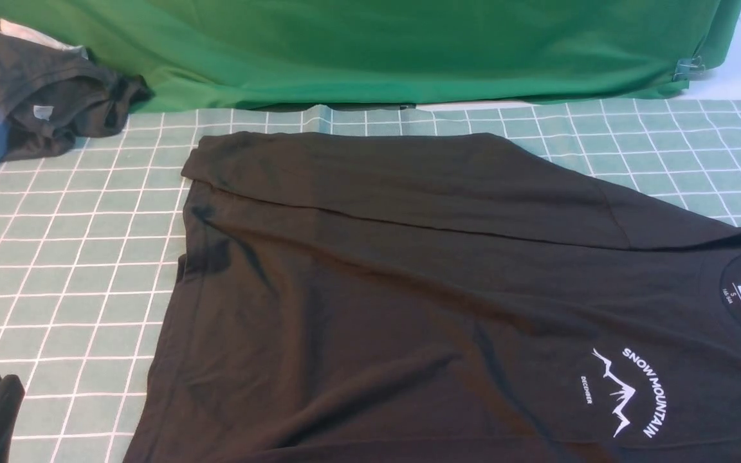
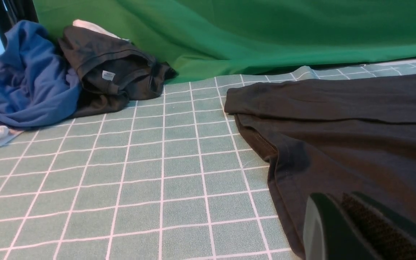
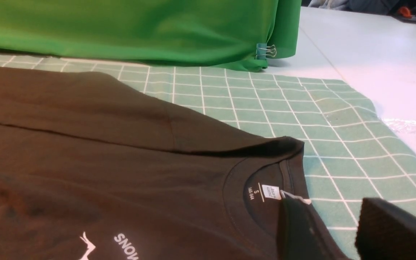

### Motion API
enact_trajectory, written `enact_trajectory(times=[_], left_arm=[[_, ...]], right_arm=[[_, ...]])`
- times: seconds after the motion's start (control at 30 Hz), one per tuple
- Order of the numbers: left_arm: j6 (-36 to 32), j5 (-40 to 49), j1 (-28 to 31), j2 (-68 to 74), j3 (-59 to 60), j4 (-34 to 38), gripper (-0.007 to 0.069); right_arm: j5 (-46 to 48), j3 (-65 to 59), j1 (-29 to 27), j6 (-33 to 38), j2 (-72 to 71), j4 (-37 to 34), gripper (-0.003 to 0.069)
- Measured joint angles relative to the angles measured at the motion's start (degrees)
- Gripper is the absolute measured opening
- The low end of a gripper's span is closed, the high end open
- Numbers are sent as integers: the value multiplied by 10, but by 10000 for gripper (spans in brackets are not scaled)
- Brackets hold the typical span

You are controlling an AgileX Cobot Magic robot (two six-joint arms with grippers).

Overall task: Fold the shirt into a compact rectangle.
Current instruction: 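Grasp the left edge of the dark T-shirt lying flat on the table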

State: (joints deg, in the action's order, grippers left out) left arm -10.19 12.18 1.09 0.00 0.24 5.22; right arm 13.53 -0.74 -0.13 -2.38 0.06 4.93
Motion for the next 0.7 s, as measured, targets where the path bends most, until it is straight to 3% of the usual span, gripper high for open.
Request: enact_trajectory(times=[0.13, 0.3, 0.33, 0.43, 0.47, 0.6, 0.7], left_arm=[[1, -22, 0, 0, 0, 7, 16], [22, -122, 0, 0, 0, 93, 16], [28, -169, 0, 0, 0, 137, 16], [65, -239, 0, 0, 0, 177, 16], [112, -286, 0, 0, 0, 196, 16], [228, -432, 0, 0, -2, 168, 16], [270, -415, 0, 22, -63, 116, 16]], right_arm=[[0, 0, 0, 0, 0, 0, 242], [0, 0, 0, 0, 0, 0, 242], [0, 0, 0, 0, 0, 0, 242], [0, 0, 0, 0, 0, 0, 242], [0, 0, 0, 0, 0, 0, 242], [-24, 0, 0, -11, 0, -8, 242], [-108, 0, 0, -88, 0, -60, 242]])
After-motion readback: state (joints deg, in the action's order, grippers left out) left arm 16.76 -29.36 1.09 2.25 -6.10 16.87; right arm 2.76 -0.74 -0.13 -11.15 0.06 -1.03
